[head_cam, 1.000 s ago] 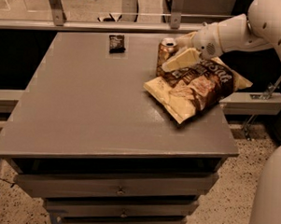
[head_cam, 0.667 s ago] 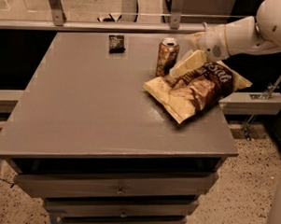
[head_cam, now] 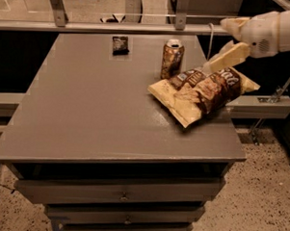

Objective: Move orange can near brown chip bag

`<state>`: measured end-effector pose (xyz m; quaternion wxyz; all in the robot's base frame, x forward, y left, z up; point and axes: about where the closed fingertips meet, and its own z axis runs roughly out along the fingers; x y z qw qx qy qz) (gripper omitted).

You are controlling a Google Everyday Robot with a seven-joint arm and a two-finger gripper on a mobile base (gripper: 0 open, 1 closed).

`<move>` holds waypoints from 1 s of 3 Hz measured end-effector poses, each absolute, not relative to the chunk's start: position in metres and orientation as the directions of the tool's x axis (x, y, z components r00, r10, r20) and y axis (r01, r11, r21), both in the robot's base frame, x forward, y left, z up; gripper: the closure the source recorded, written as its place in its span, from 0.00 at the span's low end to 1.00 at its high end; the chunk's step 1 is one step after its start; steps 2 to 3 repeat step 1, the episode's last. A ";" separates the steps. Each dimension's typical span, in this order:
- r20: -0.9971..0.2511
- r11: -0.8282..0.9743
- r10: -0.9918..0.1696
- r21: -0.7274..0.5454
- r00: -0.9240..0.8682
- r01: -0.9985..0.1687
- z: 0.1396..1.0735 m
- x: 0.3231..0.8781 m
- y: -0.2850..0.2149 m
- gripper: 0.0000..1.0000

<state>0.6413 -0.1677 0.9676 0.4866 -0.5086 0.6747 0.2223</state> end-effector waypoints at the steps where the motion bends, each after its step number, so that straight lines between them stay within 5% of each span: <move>1: -0.882 0.385 -0.471 -0.192 -0.013 -0.903 0.965 0.642 -0.169 0.00; 3: -0.882 0.385 -0.471 -0.192 -0.013 -0.903 0.965 0.642 -0.169 0.00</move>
Offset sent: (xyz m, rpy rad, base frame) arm 0.0000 0.0000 0.0000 0.0000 0.0000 0.0000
